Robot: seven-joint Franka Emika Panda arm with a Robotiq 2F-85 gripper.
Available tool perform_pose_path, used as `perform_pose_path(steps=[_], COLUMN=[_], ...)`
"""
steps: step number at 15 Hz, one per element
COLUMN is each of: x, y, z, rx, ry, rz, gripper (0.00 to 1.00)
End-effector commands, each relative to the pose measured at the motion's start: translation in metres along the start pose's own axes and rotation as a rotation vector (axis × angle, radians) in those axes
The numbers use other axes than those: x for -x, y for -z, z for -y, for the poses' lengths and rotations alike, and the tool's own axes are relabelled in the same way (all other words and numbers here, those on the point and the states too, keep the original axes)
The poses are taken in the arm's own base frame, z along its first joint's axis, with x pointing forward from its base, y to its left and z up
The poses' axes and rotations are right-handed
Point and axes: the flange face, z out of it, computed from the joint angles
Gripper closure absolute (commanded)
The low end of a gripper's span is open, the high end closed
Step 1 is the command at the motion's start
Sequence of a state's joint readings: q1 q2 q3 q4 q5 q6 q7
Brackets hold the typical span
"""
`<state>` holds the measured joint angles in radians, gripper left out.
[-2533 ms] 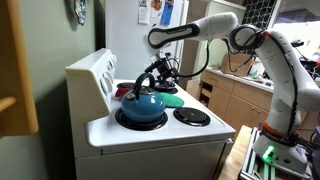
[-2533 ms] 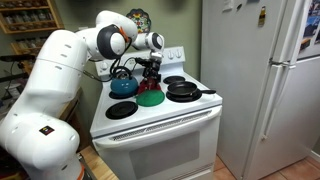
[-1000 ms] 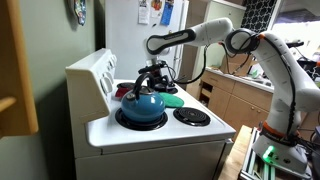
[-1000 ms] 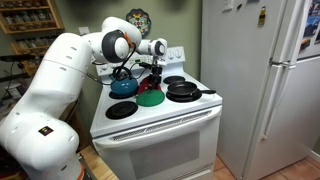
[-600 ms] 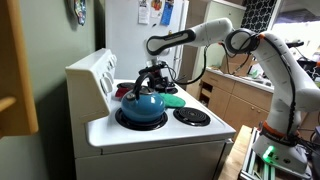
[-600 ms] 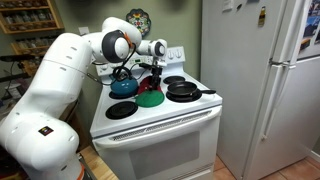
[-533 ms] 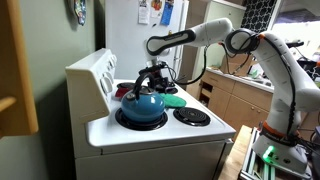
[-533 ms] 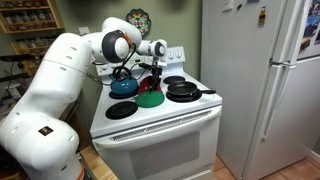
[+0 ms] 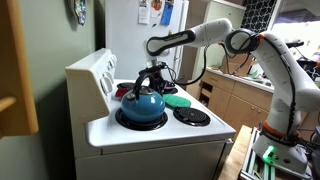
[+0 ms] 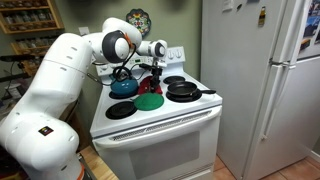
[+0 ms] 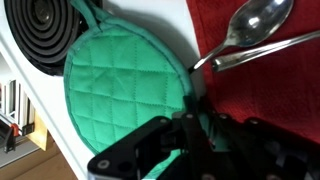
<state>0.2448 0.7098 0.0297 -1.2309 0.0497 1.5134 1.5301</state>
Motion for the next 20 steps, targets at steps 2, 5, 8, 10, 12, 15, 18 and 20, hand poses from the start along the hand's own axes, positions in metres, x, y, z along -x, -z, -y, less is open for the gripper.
perform_pose_path(steps=[2,5,8,10,12,15,18,20], x=[-0.004,-0.004,-0.006,-0.014,-0.026,-0.045,-0.054,-0.054], y=[-0.006,-0.003,0.015,0.033,0.049,0.055,0.044,0.034], z=[0.003,0.001,-0.006,-0.014,-0.023,-0.031,-0.034,-0.036], rx=[-0.007,-0.009,-0.048,-0.093,-0.126,-0.128,-0.089,-0.043], ry=[-0.001,-0.006,-0.03,-0.072,-0.12,-0.209,-0.292,-0.327], rz=[0.02,0.024,0.009,-0.005,-0.026,-0.071,-0.066,-0.052], gripper=[1.0,1.0,0.73,0.6,0.44,0.22,0.01,0.0])
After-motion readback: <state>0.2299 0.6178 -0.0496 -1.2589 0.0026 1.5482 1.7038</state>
